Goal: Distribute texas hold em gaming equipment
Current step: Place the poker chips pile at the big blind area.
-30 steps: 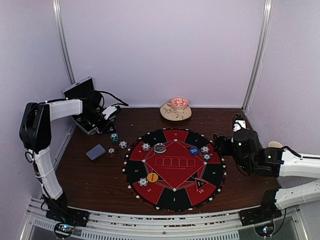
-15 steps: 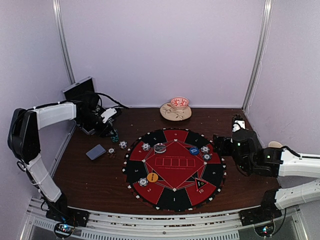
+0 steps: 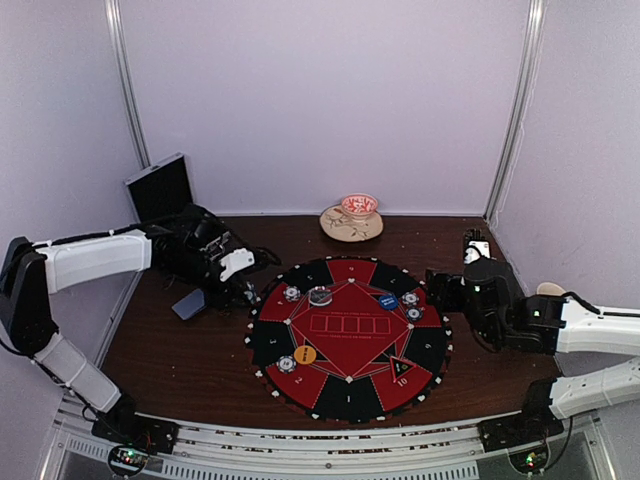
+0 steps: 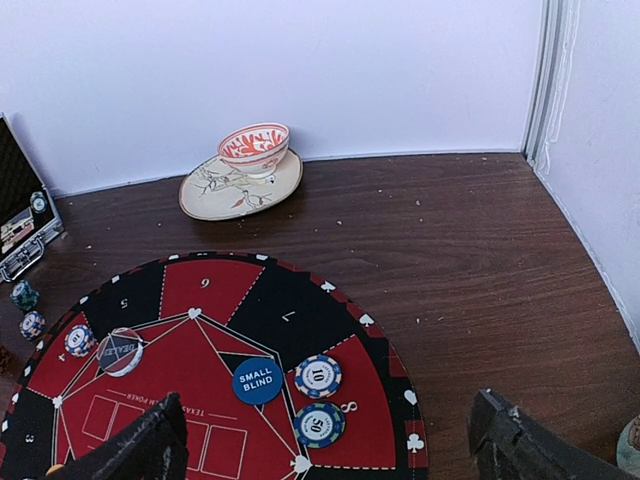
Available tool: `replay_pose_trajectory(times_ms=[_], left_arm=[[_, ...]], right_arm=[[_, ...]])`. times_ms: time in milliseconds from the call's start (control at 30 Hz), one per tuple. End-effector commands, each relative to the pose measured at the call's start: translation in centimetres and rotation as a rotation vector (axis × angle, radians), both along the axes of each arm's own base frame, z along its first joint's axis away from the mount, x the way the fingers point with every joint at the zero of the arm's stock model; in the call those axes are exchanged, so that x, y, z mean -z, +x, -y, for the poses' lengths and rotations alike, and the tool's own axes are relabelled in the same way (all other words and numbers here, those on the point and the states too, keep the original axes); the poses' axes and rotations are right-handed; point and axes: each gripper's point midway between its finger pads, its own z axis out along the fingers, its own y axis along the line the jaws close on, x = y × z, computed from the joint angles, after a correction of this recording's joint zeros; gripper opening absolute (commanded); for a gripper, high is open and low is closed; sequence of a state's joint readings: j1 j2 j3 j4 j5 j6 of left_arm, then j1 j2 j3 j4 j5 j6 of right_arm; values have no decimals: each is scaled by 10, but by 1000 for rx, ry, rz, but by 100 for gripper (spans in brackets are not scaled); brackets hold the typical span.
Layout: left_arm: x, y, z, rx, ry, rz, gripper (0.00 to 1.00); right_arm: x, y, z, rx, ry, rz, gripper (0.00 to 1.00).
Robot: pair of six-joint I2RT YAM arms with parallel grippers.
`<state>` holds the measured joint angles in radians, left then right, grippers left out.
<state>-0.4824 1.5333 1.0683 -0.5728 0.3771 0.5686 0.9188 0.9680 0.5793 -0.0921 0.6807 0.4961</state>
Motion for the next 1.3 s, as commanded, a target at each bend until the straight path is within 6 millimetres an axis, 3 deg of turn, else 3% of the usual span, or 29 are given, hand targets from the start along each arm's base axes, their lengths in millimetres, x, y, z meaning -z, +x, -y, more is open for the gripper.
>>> replay_pose_trajectory(times_ms=[0,100,200,533,733,1033,1267], left_arm=[[-8,-44,25,194,-31,67,14],[1,-83,37,327,-26,75,14],[9,-109,48,406,-21,85,14],[43,-161,88,603,64,41,14],[61,-167,109,643,104,42,14],[48,-156,135,645,39,98,13],[60,-152,141,648,66,80,13]], right_arm=[[-6,2,-1,11,0,16,99],[-6,2,-1,12,-2,16,99],[-4,2,-1,12,-8,14,99],[-8,2,3,26,-12,21,99],[-9,1,5,31,-9,28,99],[-8,1,3,25,-13,23,99],[-10,0,5,25,-5,28,99]])
